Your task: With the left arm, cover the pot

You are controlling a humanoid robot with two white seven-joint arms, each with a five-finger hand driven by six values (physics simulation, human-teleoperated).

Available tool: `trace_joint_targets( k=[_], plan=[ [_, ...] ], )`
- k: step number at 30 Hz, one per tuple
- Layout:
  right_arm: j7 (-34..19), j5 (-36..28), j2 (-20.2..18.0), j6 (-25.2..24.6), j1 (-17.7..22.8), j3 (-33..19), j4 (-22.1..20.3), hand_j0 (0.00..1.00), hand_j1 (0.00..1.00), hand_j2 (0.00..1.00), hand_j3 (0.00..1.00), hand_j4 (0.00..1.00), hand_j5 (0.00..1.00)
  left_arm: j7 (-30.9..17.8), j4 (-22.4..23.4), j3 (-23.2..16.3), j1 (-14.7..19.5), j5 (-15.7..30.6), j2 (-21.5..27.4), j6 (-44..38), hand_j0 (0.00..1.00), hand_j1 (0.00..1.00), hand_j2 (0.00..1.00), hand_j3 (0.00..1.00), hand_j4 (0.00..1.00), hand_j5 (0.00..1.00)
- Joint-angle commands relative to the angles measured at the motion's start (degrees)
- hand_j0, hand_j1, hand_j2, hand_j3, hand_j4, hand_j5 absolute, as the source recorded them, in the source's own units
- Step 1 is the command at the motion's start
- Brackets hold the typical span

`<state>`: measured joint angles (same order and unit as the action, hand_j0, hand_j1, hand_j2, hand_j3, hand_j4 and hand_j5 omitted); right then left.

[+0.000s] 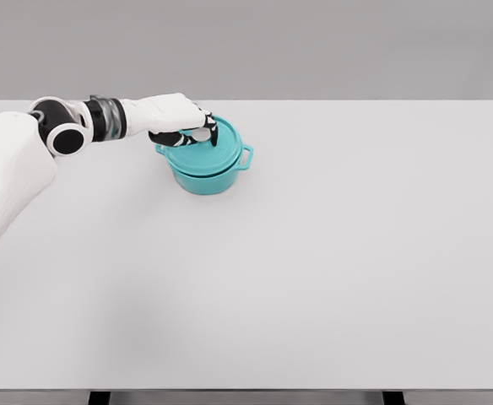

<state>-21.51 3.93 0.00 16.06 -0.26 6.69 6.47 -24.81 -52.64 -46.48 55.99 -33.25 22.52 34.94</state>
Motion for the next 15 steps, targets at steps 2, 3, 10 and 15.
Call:
trace_joint_targets(
  k=[2, 3, 10, 15],
  plan=[
    [0.0, 0.0, 0.0, 0.0, 0.0, 0.0, -0.1, 1.00, 1.00, 1.00, 1.00, 1.00, 1.00, -0.1, 0.1, 0.0, 0.0, -0.1, 0.1, 0.1, 0.54, 0.54, 0.54, 0.54, 0.54, 0.54],
    [0.0, 0.0, 0.0, 0.0, 0.0, 0.0, 0.0, 1.00, 1.00, 1.00, 1.00, 1.00, 1.00, -0.1, 0.1, 0.0, -0.1, -0.1, 0.1, 0.1, 0.54, 0.54, 0.54, 0.54, 0.54, 0.54],
    [0.0, 0.0, 0.0, 0.0, 0.0, 0.0, 0.0, 1.00, 1.00, 1.00, 1.00, 1.00, 1.00, -0.1, 0.0, 0.0, 0.0, -0.1, 0.1, 0.1, 0.55, 0.55, 0.55, 0.55, 0.55, 0.55],
    [0.0, 0.0, 0.0, 0.0, 0.0, 0.0, 0.0, 1.00, 1.00, 1.00, 1.00, 1.00, 1.00, -0.1, -0.2, 0.0, -0.1, 0.6, -0.1, 0.1, 0.55, 0.55, 0.55, 0.55, 0.55, 0.55]
  ],
)
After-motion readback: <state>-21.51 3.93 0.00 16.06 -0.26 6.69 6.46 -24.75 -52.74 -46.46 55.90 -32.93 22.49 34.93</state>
